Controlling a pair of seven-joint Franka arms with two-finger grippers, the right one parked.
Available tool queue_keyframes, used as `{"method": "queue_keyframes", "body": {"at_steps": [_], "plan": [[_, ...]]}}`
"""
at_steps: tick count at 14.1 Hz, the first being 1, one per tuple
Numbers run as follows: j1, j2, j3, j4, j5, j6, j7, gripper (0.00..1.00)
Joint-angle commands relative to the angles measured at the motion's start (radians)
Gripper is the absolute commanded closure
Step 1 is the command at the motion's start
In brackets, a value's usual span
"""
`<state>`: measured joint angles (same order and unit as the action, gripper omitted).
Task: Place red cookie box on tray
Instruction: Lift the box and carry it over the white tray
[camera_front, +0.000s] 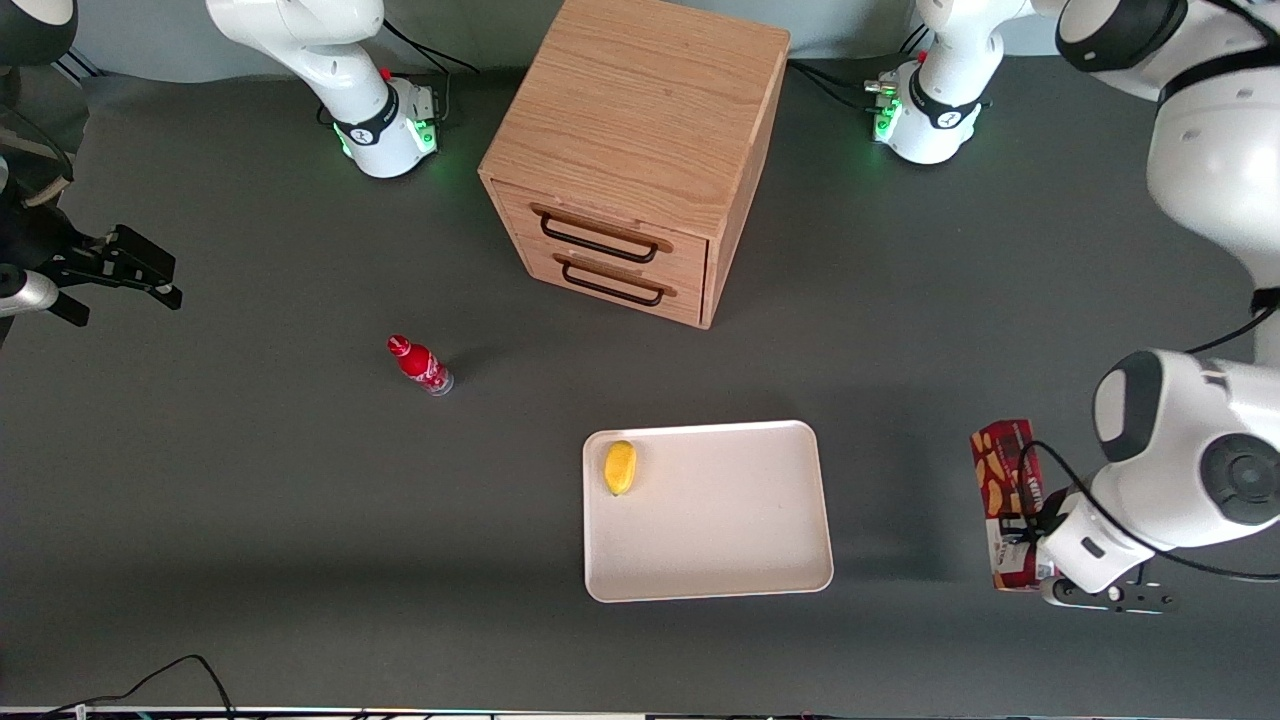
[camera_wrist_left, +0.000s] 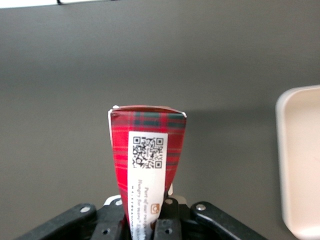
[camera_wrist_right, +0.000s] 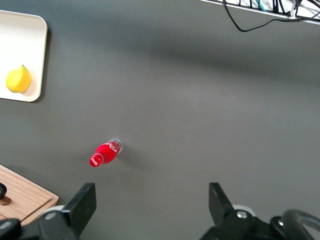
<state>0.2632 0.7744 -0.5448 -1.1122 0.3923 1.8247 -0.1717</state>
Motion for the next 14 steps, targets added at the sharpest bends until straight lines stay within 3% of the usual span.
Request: {"method": "queue_keyframes", "body": {"at_steps": [1, 3, 6, 9, 12, 14], "plan": [[-0.018, -0.146, -0.068, 0.042, -0.016, -0.201, -0.080, 1.00], [-0.070, -0.191, -0.115, 0.045, -0.015, -0.254, -0.210, 1.00], [-0.220, -0.176, -0.101, 0.084, -0.007, -0.214, -0.394, 1.00], [-0.327, -0.089, -0.041, 0.083, -0.001, -0.075, -0.457, 1.00], [-0.444, 0.012, 0.084, 0.086, 0.002, 0.068, -0.492, 1.00], [-0.475, 0.090, 0.130, 0.086, 0.007, 0.175, -0.540, 1.00]]}}
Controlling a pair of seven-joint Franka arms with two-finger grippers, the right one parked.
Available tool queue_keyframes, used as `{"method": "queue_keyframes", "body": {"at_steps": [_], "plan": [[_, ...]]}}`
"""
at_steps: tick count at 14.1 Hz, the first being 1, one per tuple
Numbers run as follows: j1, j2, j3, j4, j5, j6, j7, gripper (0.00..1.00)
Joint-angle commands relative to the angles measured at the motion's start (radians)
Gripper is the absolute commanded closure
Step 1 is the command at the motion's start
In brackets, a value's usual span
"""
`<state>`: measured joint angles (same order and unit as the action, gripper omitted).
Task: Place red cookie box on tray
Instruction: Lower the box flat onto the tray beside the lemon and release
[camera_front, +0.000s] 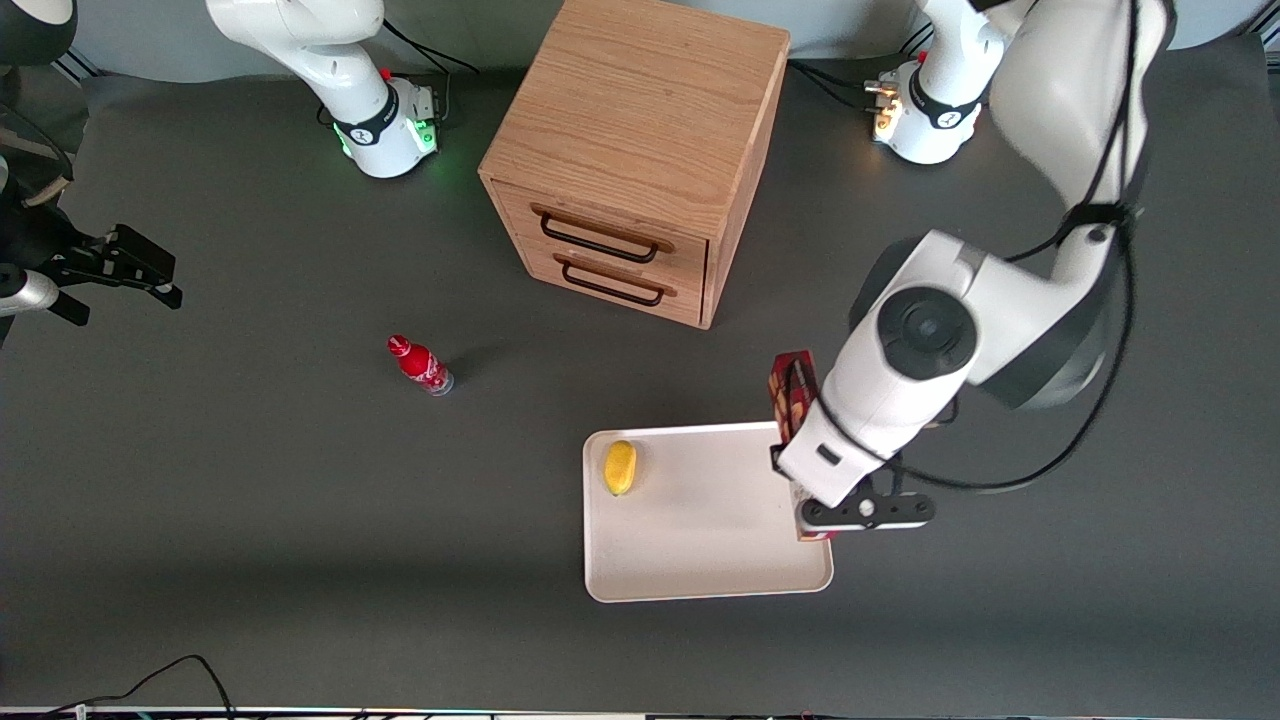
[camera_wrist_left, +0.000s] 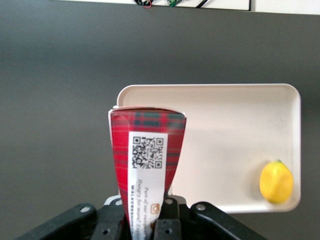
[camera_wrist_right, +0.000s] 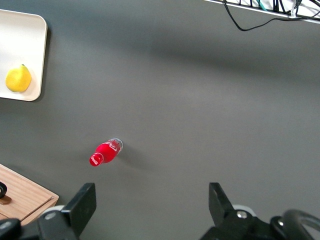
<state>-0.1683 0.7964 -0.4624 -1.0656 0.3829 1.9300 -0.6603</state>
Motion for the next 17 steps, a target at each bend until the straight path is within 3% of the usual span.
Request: {"method": "queue_keyframes", "body": {"at_steps": [1, 7, 12, 13, 15, 16, 17], "plan": [[-0.057, 0.098, 0.068, 0.039, 0.028, 0.113, -0.056, 1.00], [-0.102, 0.222, 0.142, 0.075, 0.050, 0.175, -0.058, 1.00], [-0.105, 0.245, 0.156, 0.075, 0.051, 0.176, -0.051, 1.00], [-0.103, 0.245, 0.156, 0.075, 0.054, 0.178, -0.044, 0.95], [-0.102, 0.242, 0.156, 0.064, 0.086, 0.207, -0.041, 0.11], [-0.103, 0.241, 0.154, 0.061, 0.103, 0.208, -0.044, 0.00], [-0.100, 0.238, 0.154, 0.061, 0.105, 0.208, -0.045, 0.00]]}}
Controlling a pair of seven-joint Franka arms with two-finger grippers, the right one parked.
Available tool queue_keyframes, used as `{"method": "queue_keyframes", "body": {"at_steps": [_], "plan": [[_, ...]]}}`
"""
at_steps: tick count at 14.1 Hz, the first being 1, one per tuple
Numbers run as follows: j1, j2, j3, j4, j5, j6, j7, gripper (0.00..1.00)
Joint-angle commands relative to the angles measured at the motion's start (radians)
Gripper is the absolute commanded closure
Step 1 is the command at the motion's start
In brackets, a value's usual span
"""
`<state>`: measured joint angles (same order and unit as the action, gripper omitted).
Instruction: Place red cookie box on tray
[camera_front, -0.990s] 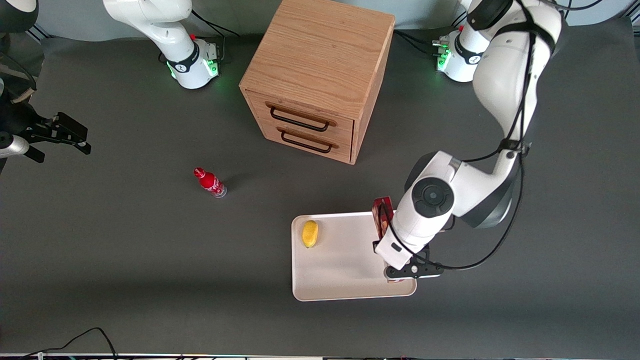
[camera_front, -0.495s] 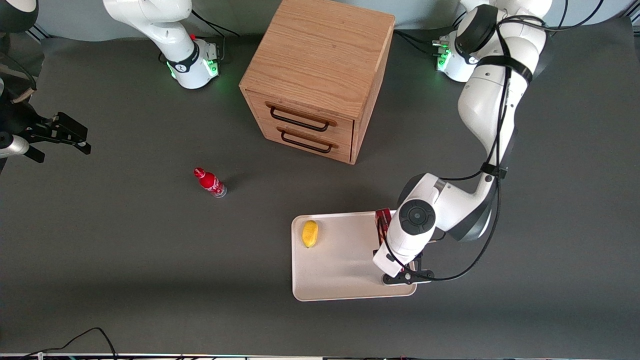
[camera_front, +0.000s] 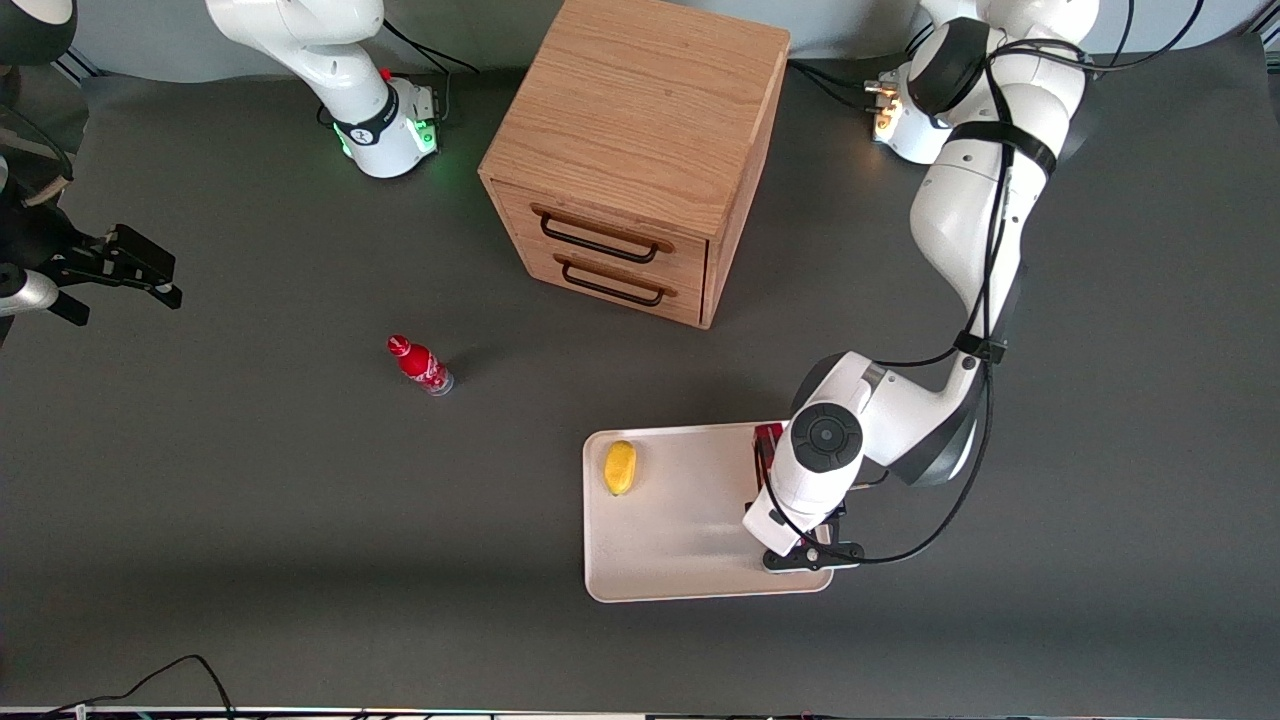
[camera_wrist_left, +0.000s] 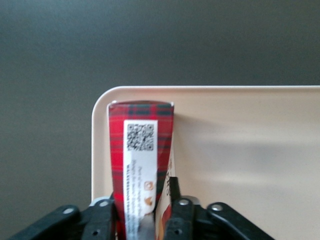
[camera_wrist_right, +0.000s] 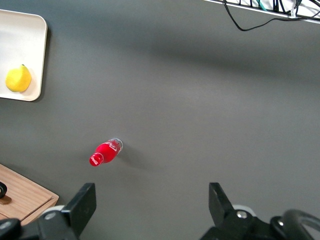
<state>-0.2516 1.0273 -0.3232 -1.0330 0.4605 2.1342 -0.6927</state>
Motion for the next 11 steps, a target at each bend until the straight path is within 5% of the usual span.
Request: {"method": "queue_keyframes", "body": {"at_steps": [1, 5, 11], "plan": [[-0.009, -0.001, 0.013, 0.028, 0.026, -0.002, -0.011, 0.00], [0.020, -0.091, -0.008, 0.030, 0.020, -0.138, 0.015, 0.00], [0.211, -0.383, -0.108, 0.004, -0.179, -0.506, 0.306, 0.00]]}}
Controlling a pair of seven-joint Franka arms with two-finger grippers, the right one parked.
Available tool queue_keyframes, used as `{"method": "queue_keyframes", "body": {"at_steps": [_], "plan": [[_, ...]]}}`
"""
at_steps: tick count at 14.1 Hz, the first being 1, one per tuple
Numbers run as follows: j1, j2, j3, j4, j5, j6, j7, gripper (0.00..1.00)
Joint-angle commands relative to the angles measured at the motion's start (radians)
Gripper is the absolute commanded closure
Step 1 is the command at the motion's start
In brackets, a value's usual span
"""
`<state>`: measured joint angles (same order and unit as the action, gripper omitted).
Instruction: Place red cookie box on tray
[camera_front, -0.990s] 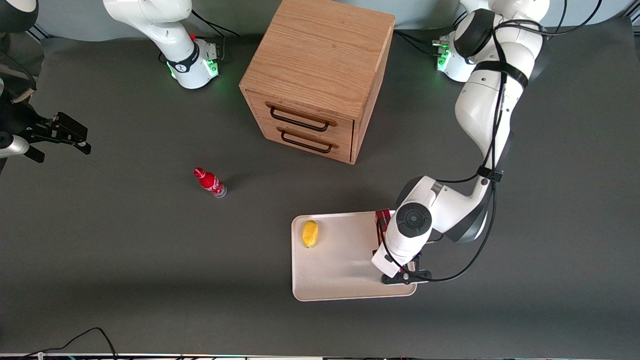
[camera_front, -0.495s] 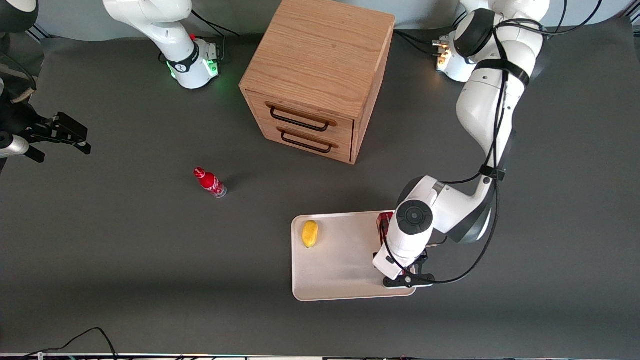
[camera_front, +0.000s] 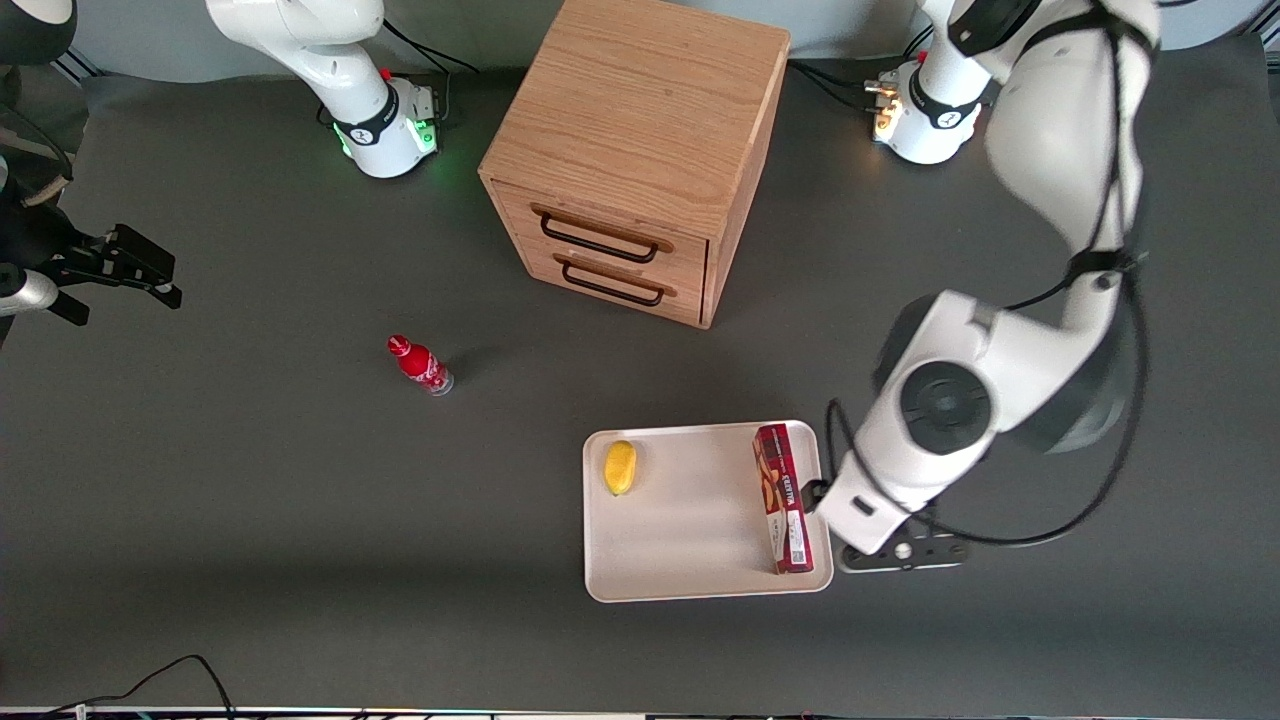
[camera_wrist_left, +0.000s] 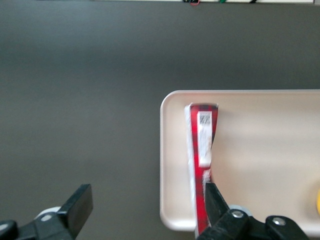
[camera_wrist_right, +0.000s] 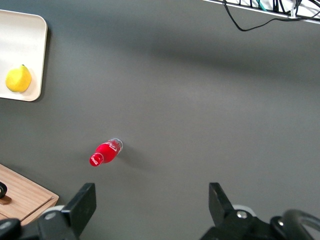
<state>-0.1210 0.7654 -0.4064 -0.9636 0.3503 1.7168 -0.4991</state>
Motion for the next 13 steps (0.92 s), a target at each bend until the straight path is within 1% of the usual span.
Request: {"method": "queue_keyframes", "body": {"at_steps": [1, 3, 4, 7, 10, 11, 13], "plan": [[0.118, -0.176, -0.025, -0.098, -0.095, -0.110, 0.161, 0.00], [0.193, -0.279, -0.025, -0.180, -0.128, -0.137, 0.279, 0.00], [0.220, -0.326, -0.023, -0.225, -0.131, -0.138, 0.333, 0.00], [0.273, -0.438, -0.025, -0.323, -0.148, -0.141, 0.422, 0.00], [0.346, -0.552, -0.022, -0.403, -0.253, -0.173, 0.526, 0.00], [0.365, -0.602, -0.022, -0.447, -0.273, -0.172, 0.550, 0.00], [0.379, -0.673, -0.019, -0.509, -0.289, -0.170, 0.553, 0.00]]}}
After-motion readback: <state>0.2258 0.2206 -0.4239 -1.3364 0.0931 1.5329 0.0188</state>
